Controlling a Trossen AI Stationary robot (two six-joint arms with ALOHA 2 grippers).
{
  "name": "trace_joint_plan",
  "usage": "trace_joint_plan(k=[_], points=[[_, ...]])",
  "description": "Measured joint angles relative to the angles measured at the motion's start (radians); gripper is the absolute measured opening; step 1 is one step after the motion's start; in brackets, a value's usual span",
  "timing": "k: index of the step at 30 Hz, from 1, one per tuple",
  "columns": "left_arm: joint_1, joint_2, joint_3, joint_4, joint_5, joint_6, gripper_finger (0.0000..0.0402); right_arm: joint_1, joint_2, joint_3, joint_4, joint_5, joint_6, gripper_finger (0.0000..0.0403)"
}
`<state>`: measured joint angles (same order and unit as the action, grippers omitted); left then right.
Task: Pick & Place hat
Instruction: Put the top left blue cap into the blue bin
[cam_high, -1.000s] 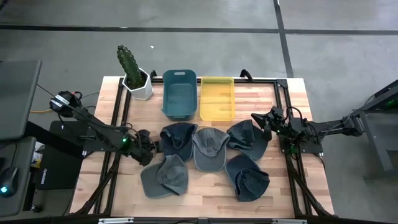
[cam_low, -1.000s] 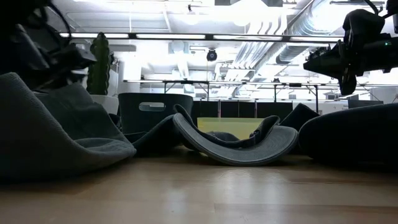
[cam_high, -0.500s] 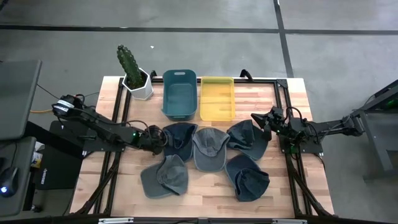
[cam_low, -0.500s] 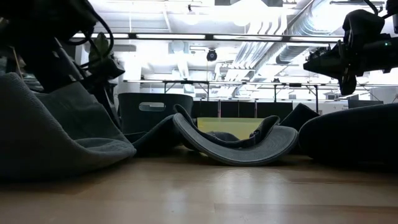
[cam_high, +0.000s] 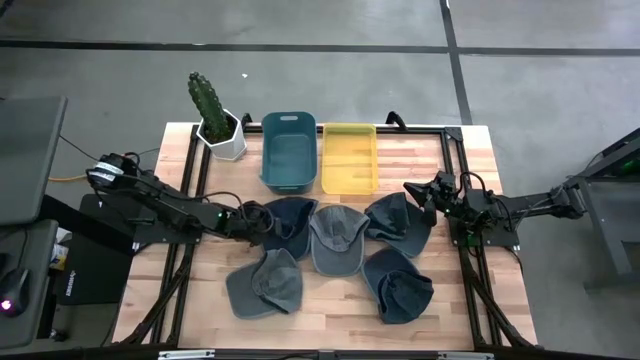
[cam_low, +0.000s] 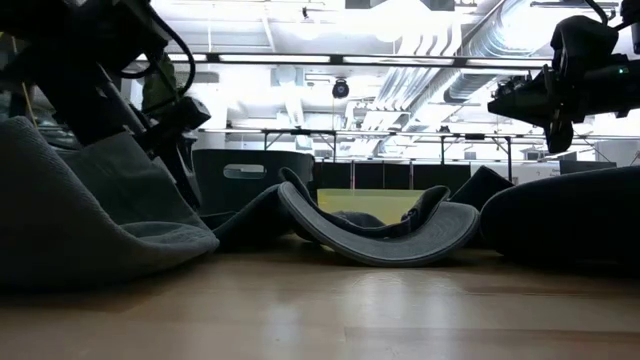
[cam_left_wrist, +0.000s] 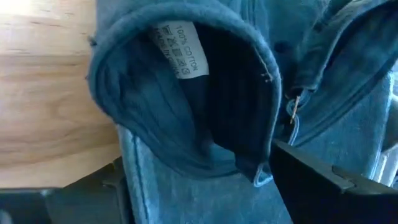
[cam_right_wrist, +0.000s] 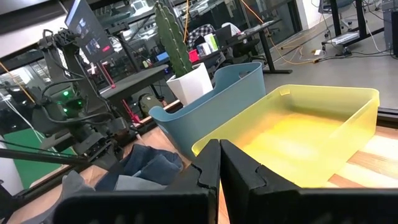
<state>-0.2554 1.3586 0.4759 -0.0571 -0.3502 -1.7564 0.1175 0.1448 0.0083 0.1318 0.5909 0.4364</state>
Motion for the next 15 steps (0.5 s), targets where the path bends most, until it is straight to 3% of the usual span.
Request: trace_joint_plan(k=[8, 15], points=[[0.035, 0.032, 0.001, 0.048, 0.035, 0.032, 0.0254, 0.000, 0.000, 0.000, 0.000, 0.000, 0.000, 0.0005], [0.033, 0.034, -0.001, 0.047, 0.056, 0.032, 0.0172, 0.000, 0.000, 0.000, 0.000, 0.000, 0.000, 0.0005]])
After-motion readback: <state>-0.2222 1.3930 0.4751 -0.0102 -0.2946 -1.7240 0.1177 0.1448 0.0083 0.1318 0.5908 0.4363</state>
